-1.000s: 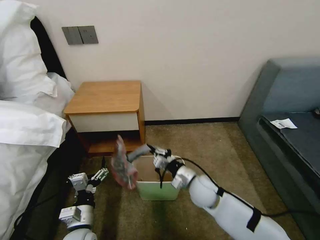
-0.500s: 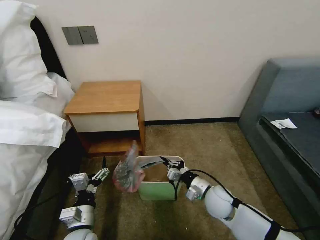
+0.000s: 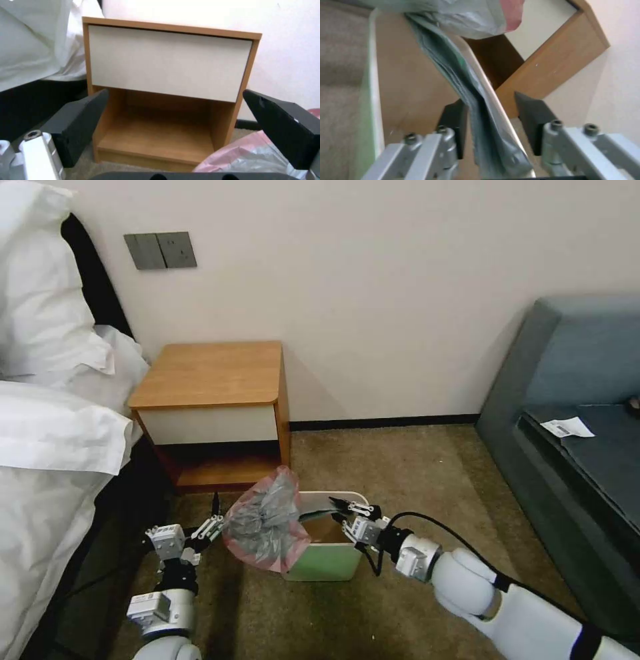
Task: Pick up the garbage bag from the table and place it over the trash can.
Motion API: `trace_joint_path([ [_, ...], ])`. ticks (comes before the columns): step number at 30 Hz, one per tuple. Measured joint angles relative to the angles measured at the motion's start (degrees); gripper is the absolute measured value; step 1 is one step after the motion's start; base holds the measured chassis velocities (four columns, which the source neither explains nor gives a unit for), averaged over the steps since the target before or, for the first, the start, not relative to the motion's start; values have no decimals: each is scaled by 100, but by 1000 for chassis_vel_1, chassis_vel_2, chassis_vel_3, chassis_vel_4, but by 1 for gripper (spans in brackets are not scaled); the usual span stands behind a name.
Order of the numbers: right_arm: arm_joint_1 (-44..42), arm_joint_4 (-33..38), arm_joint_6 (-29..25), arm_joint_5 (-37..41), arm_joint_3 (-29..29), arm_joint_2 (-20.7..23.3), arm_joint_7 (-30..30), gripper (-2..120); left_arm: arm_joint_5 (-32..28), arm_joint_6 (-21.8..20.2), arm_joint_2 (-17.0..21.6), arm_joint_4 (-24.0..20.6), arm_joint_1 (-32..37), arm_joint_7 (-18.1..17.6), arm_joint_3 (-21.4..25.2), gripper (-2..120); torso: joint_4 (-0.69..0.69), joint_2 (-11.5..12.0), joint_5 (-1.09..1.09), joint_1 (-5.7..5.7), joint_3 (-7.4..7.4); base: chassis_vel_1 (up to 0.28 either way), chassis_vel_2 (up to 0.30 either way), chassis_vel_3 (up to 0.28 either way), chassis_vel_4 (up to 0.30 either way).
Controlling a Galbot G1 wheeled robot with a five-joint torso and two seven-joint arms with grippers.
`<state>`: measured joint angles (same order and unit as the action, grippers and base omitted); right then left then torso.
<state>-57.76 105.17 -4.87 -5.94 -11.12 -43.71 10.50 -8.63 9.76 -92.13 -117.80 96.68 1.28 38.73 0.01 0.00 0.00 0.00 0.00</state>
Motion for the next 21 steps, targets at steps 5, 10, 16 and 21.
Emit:
trace_joint_path([
  [5,-20,51,-217,381,349,321,572,65,8,-19,0,0,-19,-1,-32,100,-1,0,0,0,0,0,0,0,0],
  [10,-36,1,-527,582,657,461,1150,80,35,-28,0,20,-32,-4,-109,100,-1,1,0,0,0,0,0,0,0],
  [16,-263,32,-874,1005,1433,704,2103,99,65,-31,0,65,-36,-6,-160,100,-1,1,0,-1,0,0,0,0,0],
  [21,-804,87,-1143,1367,2283,728,2274,100,58,-36,0,41,-29,-9,-202,100,-1,1,2,0,0,0,0,0,0],
])
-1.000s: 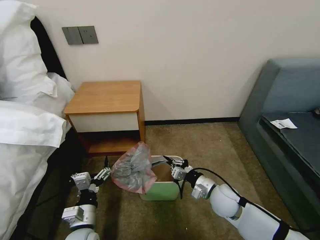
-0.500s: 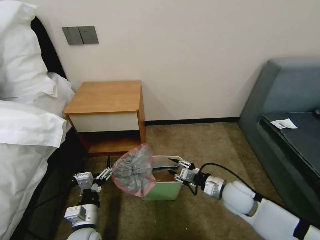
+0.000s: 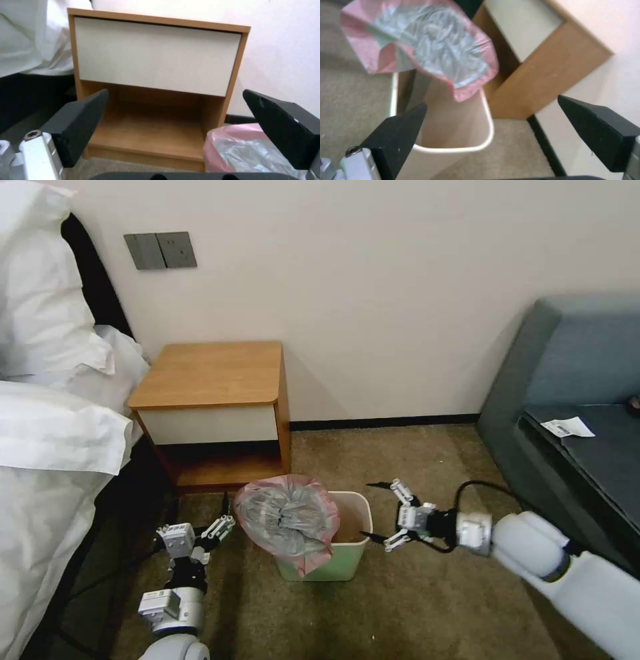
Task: Pick up the garbage bag from the table and place it over the trash can.
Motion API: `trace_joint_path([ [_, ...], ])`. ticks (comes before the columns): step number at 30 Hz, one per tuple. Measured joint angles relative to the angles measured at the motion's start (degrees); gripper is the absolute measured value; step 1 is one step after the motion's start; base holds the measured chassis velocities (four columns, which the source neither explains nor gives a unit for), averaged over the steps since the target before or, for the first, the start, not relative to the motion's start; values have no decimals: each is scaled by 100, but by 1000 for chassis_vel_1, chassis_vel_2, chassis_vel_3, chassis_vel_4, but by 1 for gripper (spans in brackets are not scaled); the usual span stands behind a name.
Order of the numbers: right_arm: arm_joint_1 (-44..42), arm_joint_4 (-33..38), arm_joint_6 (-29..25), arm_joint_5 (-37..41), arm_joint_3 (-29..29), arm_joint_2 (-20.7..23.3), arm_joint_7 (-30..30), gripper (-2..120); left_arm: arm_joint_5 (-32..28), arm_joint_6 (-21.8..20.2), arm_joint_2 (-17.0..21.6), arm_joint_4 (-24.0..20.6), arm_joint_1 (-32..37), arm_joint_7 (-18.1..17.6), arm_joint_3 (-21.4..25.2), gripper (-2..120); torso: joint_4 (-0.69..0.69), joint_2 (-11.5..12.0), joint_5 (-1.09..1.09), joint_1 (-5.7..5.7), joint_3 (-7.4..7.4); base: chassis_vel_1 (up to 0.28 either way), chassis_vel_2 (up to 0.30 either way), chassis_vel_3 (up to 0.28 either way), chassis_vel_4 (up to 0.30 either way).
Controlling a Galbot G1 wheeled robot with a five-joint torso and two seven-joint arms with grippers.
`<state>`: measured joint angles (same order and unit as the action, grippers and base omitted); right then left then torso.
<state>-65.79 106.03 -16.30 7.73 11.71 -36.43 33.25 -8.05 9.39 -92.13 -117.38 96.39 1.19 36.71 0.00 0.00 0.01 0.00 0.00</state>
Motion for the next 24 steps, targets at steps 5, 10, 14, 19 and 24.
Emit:
trace_joint_path([
  [5,-372,48,-292,230,448,-236,-253,100,-458,-346,0,-515,126,-62,-277,100,-1,0,0,0,0,0,0,0,0],
  [10,-683,224,-508,307,648,-1003,-1455,100,-2030,-1808,460,-1999,472,-304,-836,100,0,0,-4,0,1,0,0,0,0],
  [14,-854,333,-458,105,620,-1729,-2160,100,-2643,-1966,1134,-2276,693,16,-979,100,1,0,-1,0,0,0,0,0,0],
  [19,-1066,303,-560,25,617,-2079,-2290,100,-2600,-1655,1267,-1836,683,217,-982,100,0,0,0,0,0,0,0,0,0],
  [24,-1381,311,-724,-113,673,-2301,-2353,100,-2542,-1539,1197,-1116,531,217,-993,100,0,0,1,0,0,0,0,0,0],
])
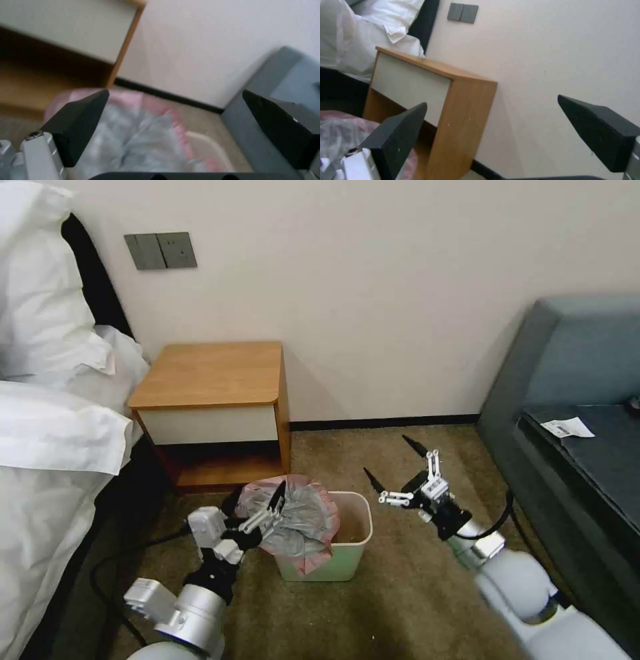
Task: Pick up the garbage bag from the table and place it over the trash can.
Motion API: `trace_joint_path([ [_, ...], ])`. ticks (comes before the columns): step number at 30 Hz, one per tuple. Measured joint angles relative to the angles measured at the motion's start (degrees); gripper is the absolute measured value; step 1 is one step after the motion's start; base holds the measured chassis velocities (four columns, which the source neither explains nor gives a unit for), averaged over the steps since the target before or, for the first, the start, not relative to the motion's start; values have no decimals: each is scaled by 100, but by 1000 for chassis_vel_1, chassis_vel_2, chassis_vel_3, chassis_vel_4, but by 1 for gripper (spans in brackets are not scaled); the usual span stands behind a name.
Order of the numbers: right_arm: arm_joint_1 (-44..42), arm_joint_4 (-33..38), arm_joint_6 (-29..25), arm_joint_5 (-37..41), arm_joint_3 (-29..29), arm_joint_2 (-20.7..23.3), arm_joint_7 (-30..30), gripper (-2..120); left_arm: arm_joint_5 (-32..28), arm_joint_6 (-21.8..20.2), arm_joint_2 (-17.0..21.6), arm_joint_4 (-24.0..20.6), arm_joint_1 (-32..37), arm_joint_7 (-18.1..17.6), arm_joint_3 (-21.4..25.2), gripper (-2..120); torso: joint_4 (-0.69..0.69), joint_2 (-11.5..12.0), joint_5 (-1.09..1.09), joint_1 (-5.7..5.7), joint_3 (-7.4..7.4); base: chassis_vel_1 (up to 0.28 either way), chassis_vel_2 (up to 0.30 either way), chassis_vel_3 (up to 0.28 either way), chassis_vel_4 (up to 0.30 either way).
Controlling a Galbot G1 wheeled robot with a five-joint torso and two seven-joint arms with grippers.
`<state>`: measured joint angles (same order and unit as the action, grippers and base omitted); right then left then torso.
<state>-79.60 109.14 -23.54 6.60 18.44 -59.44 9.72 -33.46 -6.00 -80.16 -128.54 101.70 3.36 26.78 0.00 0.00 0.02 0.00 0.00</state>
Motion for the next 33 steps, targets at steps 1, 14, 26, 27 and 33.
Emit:
trace_joint_path([
  [1,-60,18,-34,-6,16,-19,-2,100,-4,-6,-28,151,-41,-10,-15,100,0,0,0,0,0,0,0,0,0],
  [14,-210,-33,-310,1,60,-145,177,100,-64,-188,-343,741,-240,-212,-98,100,0,0,-2,0,0,0,0,0,0],
  [26,-402,-100,-510,-32,279,-309,440,100,-42,-258,-641,1147,-615,-273,42,100,1,0,-3,0,0,0,0,0,0],
  [27,-402,-100,-510,-32,279,-309,440,100,-42,-258,-641,1147,-615,-273,42,100,1,0,-3,0,0,0,0,0,0],
  [33,-634,34,-544,-31,491,-291,453,100,-183,-420,-702,1423,-991,-389,145,100,0,0,-2,0,0,0,0,0,0],
])
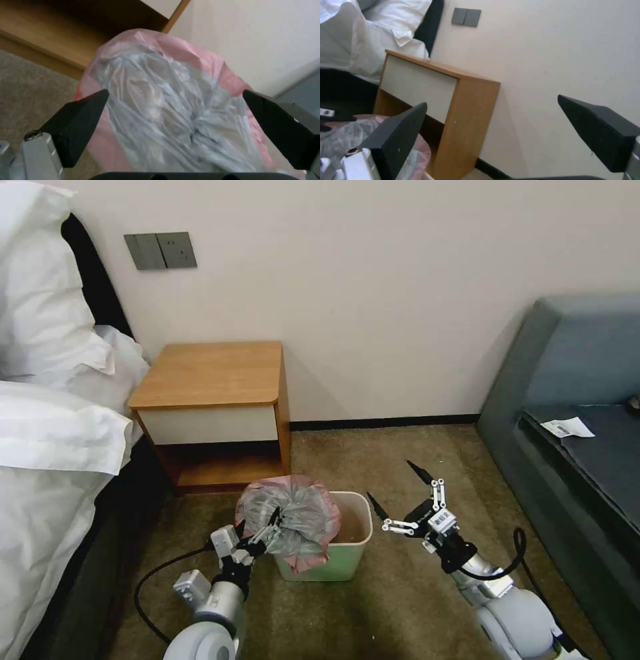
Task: Pick up the garbage bag from the table and place it over the trash can.
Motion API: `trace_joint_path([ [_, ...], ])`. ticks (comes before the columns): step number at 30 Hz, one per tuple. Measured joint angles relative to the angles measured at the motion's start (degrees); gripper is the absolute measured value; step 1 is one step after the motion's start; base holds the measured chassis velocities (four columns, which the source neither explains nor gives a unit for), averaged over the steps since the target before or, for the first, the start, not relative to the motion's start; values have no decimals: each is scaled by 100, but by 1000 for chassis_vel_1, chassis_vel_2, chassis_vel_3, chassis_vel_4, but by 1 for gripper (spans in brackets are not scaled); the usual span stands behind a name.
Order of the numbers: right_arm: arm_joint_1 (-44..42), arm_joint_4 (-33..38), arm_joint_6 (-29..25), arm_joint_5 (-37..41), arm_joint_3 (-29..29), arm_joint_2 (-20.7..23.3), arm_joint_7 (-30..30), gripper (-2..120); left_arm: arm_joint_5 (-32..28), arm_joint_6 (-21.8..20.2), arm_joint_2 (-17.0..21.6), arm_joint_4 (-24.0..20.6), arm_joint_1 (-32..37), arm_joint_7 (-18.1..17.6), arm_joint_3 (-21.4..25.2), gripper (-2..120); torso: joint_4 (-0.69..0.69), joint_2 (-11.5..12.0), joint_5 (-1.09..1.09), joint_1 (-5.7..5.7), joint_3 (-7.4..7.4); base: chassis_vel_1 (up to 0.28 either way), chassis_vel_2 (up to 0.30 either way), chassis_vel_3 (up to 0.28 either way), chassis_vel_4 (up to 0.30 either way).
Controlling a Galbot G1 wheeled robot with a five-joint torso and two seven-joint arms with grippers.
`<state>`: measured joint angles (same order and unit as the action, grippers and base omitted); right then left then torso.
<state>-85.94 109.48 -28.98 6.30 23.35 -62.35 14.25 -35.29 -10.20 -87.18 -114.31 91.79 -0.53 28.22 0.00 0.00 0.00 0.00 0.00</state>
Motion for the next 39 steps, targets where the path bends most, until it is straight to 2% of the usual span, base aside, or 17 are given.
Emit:
trace_joint_path([
  [11,-199,71,-92,-24,130,-51,82,100,13,-382,93,223,-279,-126,39,99,0,0,0,0,0,0,0,0,0],
  [20,-256,51,-155,-30,170,-80,113,100,100,-721,19,248,-419,-364,88,96,0,0,0,0,0,0,0,0,0],
  [27,-309,102,-204,-32,217,-100,165,100,115,-1195,16,208,-391,-354,89,93,0,0,0,-1,0,0,0,0,0],
  [33,-342,103,-247,-36,246,-129,205,100,174,-1285,18,162,-388,-342,90,93,0,0,0,-1,0,0,0,0,0],
  [39,-364,90,-281,-38,324,-147,228,100,234,-1196,-2,164,-438,-479,142,93,0,0,0,0,0,0,0,0,0],
])
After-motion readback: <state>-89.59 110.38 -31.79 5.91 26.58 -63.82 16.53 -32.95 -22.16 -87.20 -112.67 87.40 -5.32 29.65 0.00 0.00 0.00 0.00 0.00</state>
